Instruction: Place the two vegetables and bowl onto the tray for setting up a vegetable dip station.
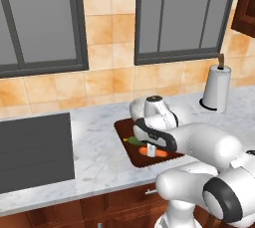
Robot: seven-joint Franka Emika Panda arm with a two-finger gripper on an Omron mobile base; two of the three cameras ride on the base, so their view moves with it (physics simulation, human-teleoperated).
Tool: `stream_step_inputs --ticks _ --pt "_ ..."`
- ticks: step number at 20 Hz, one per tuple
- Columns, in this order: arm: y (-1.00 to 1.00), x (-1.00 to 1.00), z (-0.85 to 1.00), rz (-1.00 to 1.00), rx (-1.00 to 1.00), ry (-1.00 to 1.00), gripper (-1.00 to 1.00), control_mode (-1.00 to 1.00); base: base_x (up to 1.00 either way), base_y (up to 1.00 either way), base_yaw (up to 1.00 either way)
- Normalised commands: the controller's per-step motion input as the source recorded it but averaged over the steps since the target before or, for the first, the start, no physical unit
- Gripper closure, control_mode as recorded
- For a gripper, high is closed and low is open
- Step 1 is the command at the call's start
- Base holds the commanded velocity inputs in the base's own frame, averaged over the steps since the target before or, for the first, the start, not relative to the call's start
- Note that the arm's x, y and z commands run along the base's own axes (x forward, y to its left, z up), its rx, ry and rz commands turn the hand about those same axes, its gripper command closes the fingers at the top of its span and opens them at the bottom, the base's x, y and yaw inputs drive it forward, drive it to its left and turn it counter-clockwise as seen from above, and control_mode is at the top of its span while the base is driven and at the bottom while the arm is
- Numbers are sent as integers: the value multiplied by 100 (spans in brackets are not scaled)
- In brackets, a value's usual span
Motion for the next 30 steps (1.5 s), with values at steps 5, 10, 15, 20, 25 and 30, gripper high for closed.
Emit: stream_step_inputs --ticks 5,10,15,20,25,30 --pt "-10 -11 40 0 0 1 -100 -100 0 0 0" --pt "-37 -28 35 -3 3 1 -100 -100 0 0 0" --pt "-54 -34 26 -12 8 0 -100 -100 0 0 0" --pt "-49 -44 19 -21 9 0 -100 -100 0 0 0" --pt "-21 -45 30 -28 8 0 -100 -100 0 0 0" --pt "-2 -45 39 -31 4 0 -100 -100 0 0 0"
